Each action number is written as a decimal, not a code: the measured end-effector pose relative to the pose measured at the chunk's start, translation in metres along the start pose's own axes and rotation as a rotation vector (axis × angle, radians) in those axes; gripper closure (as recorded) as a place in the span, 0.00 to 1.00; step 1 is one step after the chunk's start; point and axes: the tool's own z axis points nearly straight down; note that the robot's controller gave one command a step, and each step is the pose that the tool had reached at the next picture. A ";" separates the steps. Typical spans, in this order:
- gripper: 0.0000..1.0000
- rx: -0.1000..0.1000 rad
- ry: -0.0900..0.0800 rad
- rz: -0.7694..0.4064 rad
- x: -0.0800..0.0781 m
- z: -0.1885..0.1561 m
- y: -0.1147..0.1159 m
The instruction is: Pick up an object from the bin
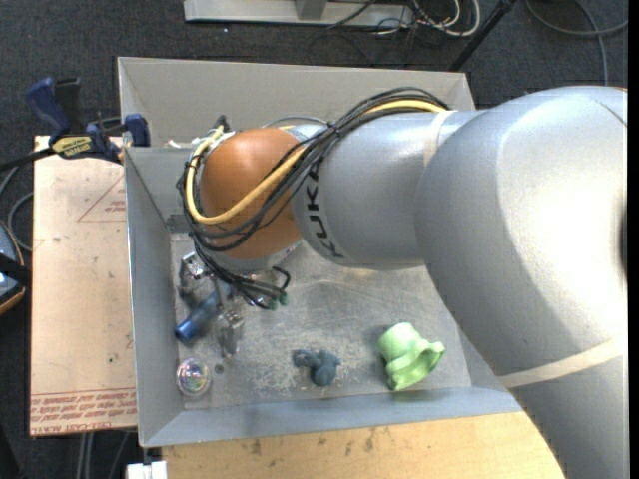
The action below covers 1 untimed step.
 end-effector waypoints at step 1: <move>1.00 0.000 -0.006 0.002 -0.001 -0.002 0.000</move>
Offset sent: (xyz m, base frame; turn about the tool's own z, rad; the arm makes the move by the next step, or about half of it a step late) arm 0.0000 0.0000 0.0000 0.0000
